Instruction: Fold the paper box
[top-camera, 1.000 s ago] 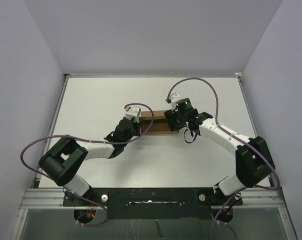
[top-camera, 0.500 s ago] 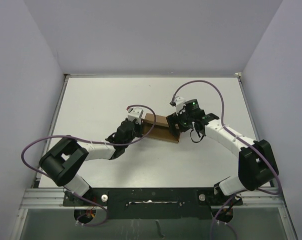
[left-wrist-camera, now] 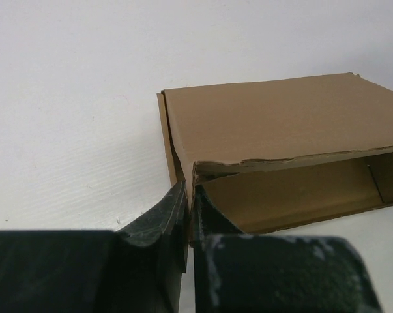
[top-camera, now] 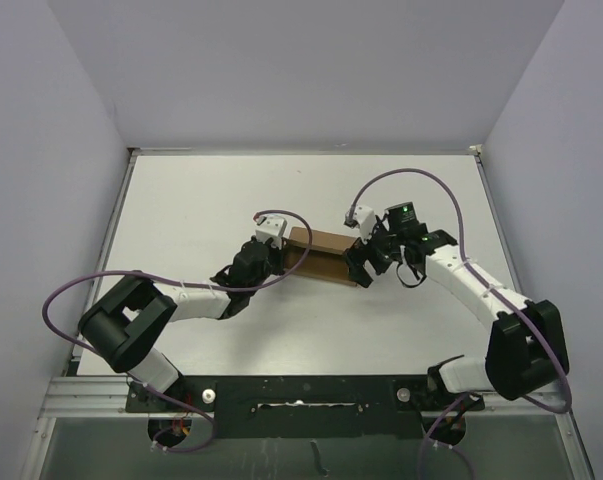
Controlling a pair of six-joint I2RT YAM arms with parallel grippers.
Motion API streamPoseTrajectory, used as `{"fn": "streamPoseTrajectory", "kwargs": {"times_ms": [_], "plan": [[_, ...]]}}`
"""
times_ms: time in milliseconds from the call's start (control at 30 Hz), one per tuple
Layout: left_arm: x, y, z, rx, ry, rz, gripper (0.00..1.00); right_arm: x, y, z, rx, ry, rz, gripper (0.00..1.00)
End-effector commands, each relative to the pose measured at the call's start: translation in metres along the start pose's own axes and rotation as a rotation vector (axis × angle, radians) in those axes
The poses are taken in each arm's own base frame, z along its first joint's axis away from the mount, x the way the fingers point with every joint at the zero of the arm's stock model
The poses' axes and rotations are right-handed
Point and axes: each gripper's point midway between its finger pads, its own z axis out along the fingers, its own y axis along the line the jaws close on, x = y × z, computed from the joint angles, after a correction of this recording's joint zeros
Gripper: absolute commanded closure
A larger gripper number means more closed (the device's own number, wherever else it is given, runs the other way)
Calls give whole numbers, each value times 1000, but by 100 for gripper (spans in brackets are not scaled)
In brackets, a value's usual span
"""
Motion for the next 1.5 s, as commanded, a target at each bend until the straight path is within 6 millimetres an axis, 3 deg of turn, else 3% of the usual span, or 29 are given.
{"fn": "streamPoseTrajectory", "kwargs": {"times_ms": [0, 167, 367, 467, 567, 700, 800, 933, 1100, 1233, 1467], "plan": [[-35, -16, -5, 65, -102, -23, 94, -26, 30, -37, -173, -148, -262, 6], [-37, -16, -9, 71, -100, -22, 78, -40, 53, -59, -300, -217, -349, 6], [-34, -17, -22, 93, -75, -22, 58, -87, 45, -79, -358, -360, -288, 15], [-32, -17, -31, 111, -60, -20, 53, -109, 38, -78, -384, -397, -225, 20], [-29, -19, -44, 143, -43, -18, 48, -122, 24, -63, -407, -383, -94, 32], [-30, -25, -71, 215, -15, -33, 44, -124, 2, -28, -430, -279, 45, 57], [-49, -31, -96, 265, -14, -78, 41, -114, -7, -3, -446, -216, 98, 69], [-87, -30, -117, 289, -10, -186, 36, -102, 1, 13, -464, -164, 82, 73], [-109, -22, -97, 359, 78, -372, 41, -83, 7, 27, -469, -95, 56, 76], [-111, -24, -69, 381, 110, -363, 48, -66, 5, 38, -451, -39, 43, 76], [-94, -41, -26, 468, 204, -373, 67, -46, 10, 52, -446, 36, 21, 77]]}}
